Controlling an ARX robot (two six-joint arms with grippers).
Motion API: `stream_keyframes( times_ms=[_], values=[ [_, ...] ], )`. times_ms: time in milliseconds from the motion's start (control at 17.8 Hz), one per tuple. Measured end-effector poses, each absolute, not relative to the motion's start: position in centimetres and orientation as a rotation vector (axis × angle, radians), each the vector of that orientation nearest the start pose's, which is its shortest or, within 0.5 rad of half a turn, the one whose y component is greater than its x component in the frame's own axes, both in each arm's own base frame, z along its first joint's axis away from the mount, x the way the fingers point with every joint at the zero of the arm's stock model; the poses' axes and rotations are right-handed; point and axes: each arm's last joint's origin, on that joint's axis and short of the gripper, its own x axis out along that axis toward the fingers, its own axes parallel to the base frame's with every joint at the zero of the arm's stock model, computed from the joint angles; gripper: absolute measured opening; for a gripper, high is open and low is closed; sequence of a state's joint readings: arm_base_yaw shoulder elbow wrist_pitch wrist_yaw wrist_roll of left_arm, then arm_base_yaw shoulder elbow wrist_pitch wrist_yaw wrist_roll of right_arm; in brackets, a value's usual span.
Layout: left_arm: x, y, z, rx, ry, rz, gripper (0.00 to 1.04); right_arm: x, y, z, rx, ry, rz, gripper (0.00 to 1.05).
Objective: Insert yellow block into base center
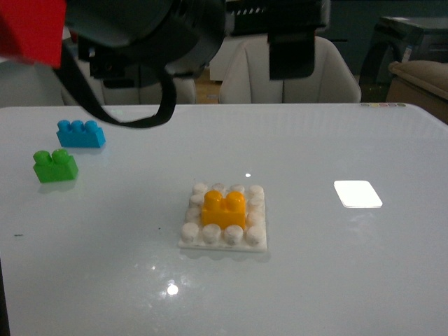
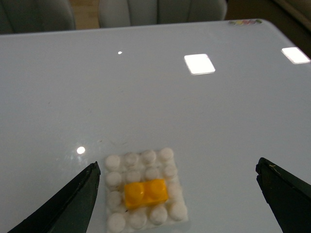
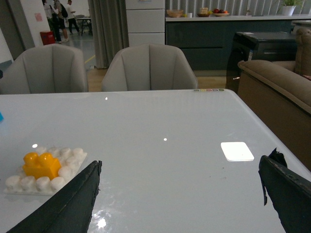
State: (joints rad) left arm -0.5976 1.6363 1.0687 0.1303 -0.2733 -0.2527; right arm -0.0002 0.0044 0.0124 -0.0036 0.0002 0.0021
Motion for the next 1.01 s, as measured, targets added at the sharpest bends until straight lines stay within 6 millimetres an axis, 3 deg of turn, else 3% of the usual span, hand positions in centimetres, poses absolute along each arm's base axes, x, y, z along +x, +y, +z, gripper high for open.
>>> stream_keyframes(
  times_ms=[56,113,169,282,338,507,563,676,1013],
  values=[
    [30.2,-19.1,24.3,-0.057,0.436,-0.25,0.98,9.7,0.0,16.7,0.002,-0.005,0.0,0.98],
    [29.8,-18.6,24.9,-0.064,0.314,-0.214,0.94,9.7,0.0,16.7,0.002,-0.005,-0.001,0.98],
    [28.3,-16.4,25.9,-0.067,0.118,-0.1,0.82,9.7,0.0,16.7,0.002,-0.005,0.0,0.98],
    [25.1,-10.4,26.1,-0.067,-0.039,0.002,0.6,9.7,0.0,16.7,0.002,-0.005,-0.001,0.98],
    [23.7,-8.1,25.1,-0.058,-0.054,0.041,0.47,9.7,0.0,16.7,0.002,-0.005,-0.001,0.98],
    [20.6,-5.4,20.9,-0.008,0.031,-0.008,0.11,9.7,0.0,16.7,0.002,-0.004,-0.001,0.98],
    [19.7,-4.4,20.8,-0.015,0.007,0.001,0.02,9.7,0.0,16.7,0.002,-0.005,-0.001,0.98],
    [17.8,-2.9,19.6,-0.013,0.008,0.008,0.02,9.7,0.0,16.7,0.002,-0.005,0.0,0.98],
    [14.8,-1.1,17.9,-0.013,0.012,0.004,0.02,9.7,0.0,16.7,0.002,-0.004,-0.001,0.98]
  ],
)
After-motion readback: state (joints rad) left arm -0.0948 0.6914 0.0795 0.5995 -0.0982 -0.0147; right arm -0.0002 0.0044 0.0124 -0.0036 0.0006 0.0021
